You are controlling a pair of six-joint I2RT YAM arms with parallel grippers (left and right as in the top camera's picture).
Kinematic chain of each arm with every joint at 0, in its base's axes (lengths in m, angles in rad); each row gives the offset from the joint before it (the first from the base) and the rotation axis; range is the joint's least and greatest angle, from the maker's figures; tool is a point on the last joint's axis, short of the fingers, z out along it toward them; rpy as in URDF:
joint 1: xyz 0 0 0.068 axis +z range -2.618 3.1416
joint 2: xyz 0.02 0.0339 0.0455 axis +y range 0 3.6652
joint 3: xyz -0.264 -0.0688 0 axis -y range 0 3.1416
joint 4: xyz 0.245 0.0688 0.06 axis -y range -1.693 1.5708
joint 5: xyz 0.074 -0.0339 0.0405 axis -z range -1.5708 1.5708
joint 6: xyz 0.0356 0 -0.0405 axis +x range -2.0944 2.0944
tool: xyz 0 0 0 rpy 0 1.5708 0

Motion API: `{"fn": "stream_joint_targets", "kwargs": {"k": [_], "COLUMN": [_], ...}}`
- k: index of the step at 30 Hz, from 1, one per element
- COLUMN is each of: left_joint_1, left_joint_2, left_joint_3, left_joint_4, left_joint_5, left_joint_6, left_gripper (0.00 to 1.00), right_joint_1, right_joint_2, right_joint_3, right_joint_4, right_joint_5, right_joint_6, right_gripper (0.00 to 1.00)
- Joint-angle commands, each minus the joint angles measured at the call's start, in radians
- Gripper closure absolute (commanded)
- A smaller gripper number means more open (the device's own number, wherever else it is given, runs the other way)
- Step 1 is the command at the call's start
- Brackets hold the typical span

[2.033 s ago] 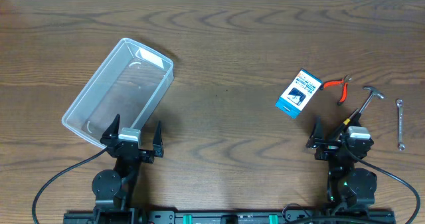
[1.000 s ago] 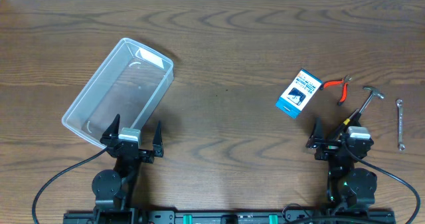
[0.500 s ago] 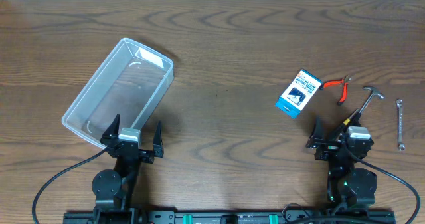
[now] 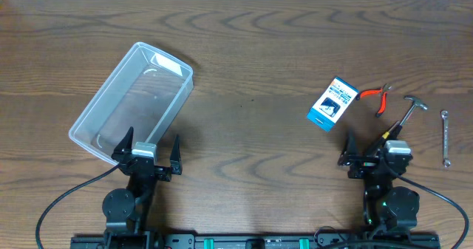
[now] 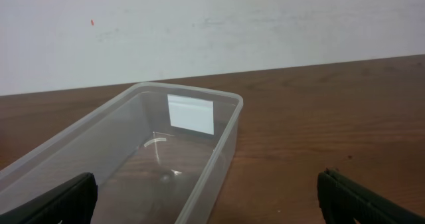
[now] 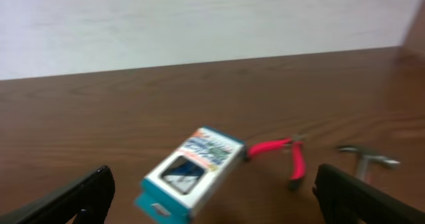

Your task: Pack container

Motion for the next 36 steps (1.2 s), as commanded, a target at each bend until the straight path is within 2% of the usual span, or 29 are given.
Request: {"fn": "stream_joint_targets", "kwargs": {"k": [1, 7, 10, 13, 17, 20, 22, 26, 28, 30, 36], "left_joint_1": [-0.004, -0.004, -0.004, -0.003, -0.003, -0.003, -0.003, -0.003, -0.003, -0.003, 0.005], "left_joint_2": [-0.005, -0.005, -0.005, -0.003, 0.008, 0.059, 0.153, 0.385, 0.515, 0.665, 1.106], "left_joint_3": [-0.018, -0.018, -0.018, -0.018, 0.015, 0.127, 0.276, 0.566, 0.716, 0.883, 1.345], "left_joint_4": [-0.024, -0.029, -0.029, -0.032, -0.002, -0.044, -0.13, -0.31, -0.414, -0.556, -1.058], "left_joint_5": [0.035, 0.039, 0.039, 0.032, 0.029, 0.029, 0.016, 0.008, -0.001, -0.026, -0.043], "left_joint_6": [0.021, 0.021, 0.021, 0.014, -0.268, -0.374, -0.373, -0.373, -0.373, -0.373, -0.357], "left_gripper": [0.02, 0.02, 0.02, 0.02, 0.02, 0.02, 0.02, 0.02, 0.02, 0.02, 0.02], "right_joint_1": [-0.006, -0.005, -0.005, -0.005, -0.003, -0.003, -0.004, -0.003, -0.003, -0.003, -0.003], "right_joint_2": [0.03, 0.212, 0.343, 0.505, 0.729, 0.896, 1.018, 1.12, 1.144, 1.159, 1.194], "right_joint_3": [-0.003, 0.07, 0.179, 0.342, 0.6, 0.817, 0.983, 1.152, 1.2, 1.228, 1.24], "right_joint_4": [-0.001, -0.009, -0.038, -0.116, -0.341, -0.559, -0.702, -0.763, -0.76, -0.762, -0.824], "right_joint_5": [-0.183, -0.358, -0.378, -0.4, -0.406, -0.37, -0.344, -0.472, -0.505, -0.479, -0.379], "right_joint_6": [0.097, 0.179, 0.175, 0.109, 0.021, -0.048, -0.076, -0.093, -0.113, -0.112, -0.116], "right_gripper": [0.01, 0.01, 0.01, 0.01, 0.01, 0.01, 0.01, 0.01, 0.01, 0.05, 0.01]}}
